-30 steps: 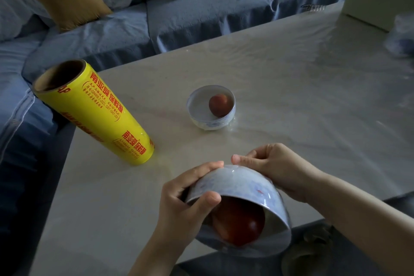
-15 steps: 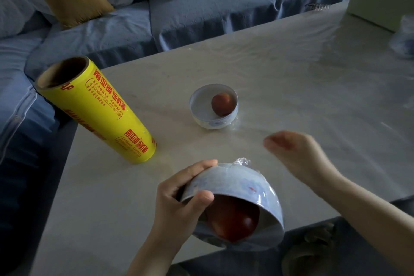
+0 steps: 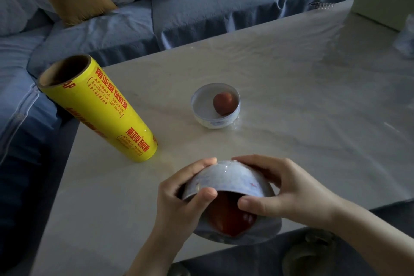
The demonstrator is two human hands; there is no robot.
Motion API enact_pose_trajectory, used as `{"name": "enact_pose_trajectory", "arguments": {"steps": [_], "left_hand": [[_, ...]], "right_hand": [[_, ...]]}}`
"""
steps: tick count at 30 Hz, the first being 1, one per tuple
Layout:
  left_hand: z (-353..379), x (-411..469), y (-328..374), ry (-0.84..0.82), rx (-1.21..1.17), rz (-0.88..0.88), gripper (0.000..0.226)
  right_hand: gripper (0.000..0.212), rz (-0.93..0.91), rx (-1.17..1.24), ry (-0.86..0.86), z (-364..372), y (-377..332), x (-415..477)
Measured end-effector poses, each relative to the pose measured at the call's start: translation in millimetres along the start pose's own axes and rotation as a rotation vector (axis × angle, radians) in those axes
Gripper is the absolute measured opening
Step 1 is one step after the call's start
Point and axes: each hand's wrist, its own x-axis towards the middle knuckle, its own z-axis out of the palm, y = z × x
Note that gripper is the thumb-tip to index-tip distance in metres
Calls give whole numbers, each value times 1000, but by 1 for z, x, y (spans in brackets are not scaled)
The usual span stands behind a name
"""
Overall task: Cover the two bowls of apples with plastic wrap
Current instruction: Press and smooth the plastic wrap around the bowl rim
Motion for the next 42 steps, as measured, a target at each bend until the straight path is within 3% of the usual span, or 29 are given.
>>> {"name": "enact_pose_trajectory", "arguments": {"steps": [4, 6, 8, 10, 12, 16, 19, 23, 27, 32, 34, 37, 42], "left_hand": [[0, 1, 3, -20, -1, -14, 39], [1, 1, 2, -31, -4, -26, 40], [3, 1, 1, -15, -20, -49, 36], [3, 2, 0, 6, -25, -63, 37], [4, 3, 0, 15, -20, -45, 50], [5, 1, -4, 10, -37, -49, 35], [5, -2, -5, 7, -56, -69, 32], [3, 0, -8, 165, -34, -103, 29], [10, 3, -16, 320, -283, -281, 33], [7, 7, -16, 72, -282, -386, 56], [0, 14, -13, -87, -244, -375, 56], [-2, 22, -1, -248, -217, -379, 52], [3, 18, 4, -248, -319, -427, 54]], "right_hand": [[65, 42, 126, -190, -5, 4, 8], [74, 71, 180, -243, -11, 4, 9], [84, 37, 176, -154, -16, 5, 7], [75, -94, 129, -46, -17, 2, 3], [66, -178, 86, -44, -11, -2, 1], [64, -130, 17, -51, 2, 3, 7], [70, -59, 212, -138, -2, 6, 11], [71, 35, 420, -225, -10, 15, 8], [71, 25, 544, -133, -2, 27, 6], [65, 20, 529, 113, 0, 31, 9], [53, 31, 487, 103, -4, 30, 9], [62, 25, 437, 52, -8, 25, 9], [52, 43, 397, 14, -15, 17, 11]]}}
